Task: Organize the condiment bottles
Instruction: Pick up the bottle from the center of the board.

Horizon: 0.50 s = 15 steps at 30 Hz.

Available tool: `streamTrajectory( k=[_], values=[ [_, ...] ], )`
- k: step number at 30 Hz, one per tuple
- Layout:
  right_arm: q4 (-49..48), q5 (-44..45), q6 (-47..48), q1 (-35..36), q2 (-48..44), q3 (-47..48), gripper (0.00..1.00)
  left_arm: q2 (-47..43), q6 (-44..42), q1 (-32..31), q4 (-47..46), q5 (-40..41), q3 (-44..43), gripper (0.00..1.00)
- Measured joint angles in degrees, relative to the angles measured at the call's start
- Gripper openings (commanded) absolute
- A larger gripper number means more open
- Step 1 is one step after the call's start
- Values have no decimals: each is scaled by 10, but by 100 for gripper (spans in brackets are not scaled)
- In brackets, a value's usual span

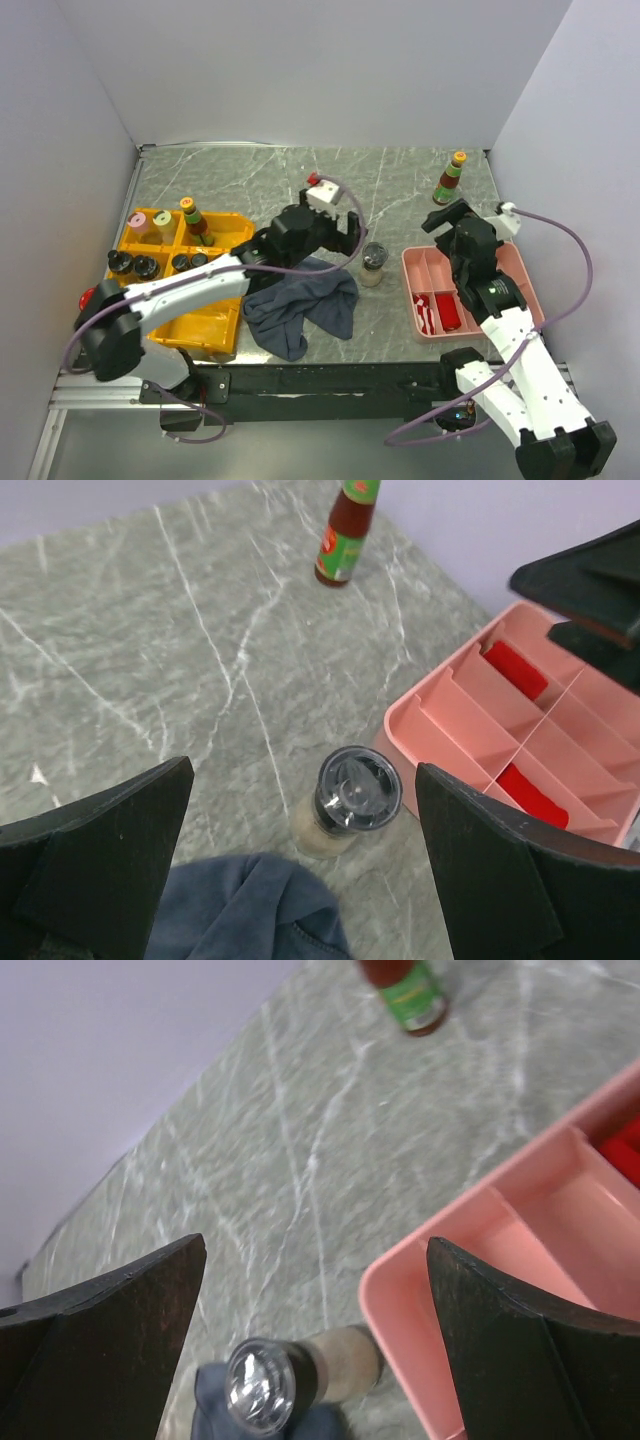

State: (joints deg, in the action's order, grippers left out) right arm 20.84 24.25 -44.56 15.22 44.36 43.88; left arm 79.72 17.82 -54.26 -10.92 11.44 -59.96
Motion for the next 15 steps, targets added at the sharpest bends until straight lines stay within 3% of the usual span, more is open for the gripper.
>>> streamTrajectory(
  k=[5,15],
  values=[
    [13,10,-33,-41,-31,-31,97,95,-7,0,29,-29,-73,95],
    [9,-3,-40,-52,-55,-47,97,223,-33,-20,70,-30,-143,92]
  ],
)
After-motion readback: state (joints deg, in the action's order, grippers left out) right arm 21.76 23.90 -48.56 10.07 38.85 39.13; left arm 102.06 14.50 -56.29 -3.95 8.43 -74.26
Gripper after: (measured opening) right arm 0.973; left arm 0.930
